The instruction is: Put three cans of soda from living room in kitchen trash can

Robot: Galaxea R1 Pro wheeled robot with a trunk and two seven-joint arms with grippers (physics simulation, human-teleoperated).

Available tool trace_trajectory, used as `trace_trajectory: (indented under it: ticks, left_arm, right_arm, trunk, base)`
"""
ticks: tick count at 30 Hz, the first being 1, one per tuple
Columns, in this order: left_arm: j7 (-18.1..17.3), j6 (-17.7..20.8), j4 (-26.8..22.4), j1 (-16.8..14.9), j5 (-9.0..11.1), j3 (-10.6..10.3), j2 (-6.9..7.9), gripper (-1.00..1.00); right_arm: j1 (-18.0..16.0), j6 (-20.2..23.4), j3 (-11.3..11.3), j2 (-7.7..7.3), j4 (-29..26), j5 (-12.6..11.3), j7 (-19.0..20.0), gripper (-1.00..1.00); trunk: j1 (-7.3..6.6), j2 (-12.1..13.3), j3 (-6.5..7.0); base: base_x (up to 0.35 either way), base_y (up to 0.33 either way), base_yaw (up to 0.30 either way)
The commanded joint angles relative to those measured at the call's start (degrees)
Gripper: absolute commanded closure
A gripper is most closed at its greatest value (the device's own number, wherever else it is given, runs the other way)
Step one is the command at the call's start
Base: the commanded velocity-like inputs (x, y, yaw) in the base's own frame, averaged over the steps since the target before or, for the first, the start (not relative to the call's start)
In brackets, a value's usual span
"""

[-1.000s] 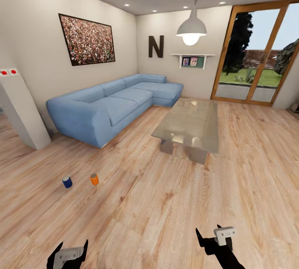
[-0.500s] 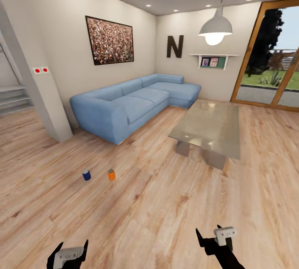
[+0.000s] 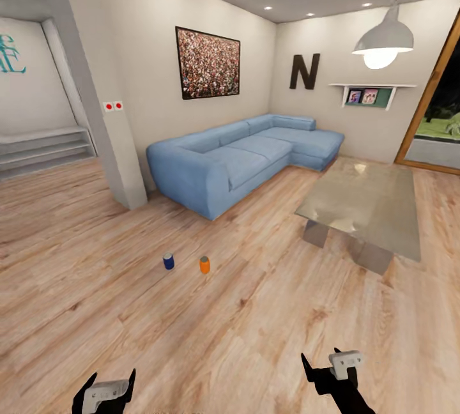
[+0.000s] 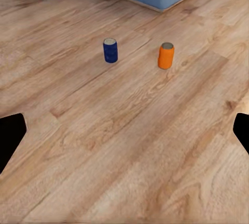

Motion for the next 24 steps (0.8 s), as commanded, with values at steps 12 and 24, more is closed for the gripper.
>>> trace_trajectory:
  ticks: [12, 24]
  left_arm:
    - [0.00, 0.00, 0.00, 0.00, 0.00, 0.00, 0.00, -1.00]
    - [0.08, -0.01, 0.08, 0.00, -0.06, 0.00, 0.00, -1.00]
  right_arm:
    - [0.00, 0.00, -0.16, 0.00, 0.05, 0.00, 0.00, -1.00]
    - [0.00, 0.00, -0.13, 0.00, 0.11, -0.02, 0.02, -1.00]
  trunk:
    - [0.00, 0.00, 0.00]
    - [0.00, 0.00, 0.00]
  base:
    - [0.000, 0.038, 0.201]
    - [0.000, 0.001, 0.016]
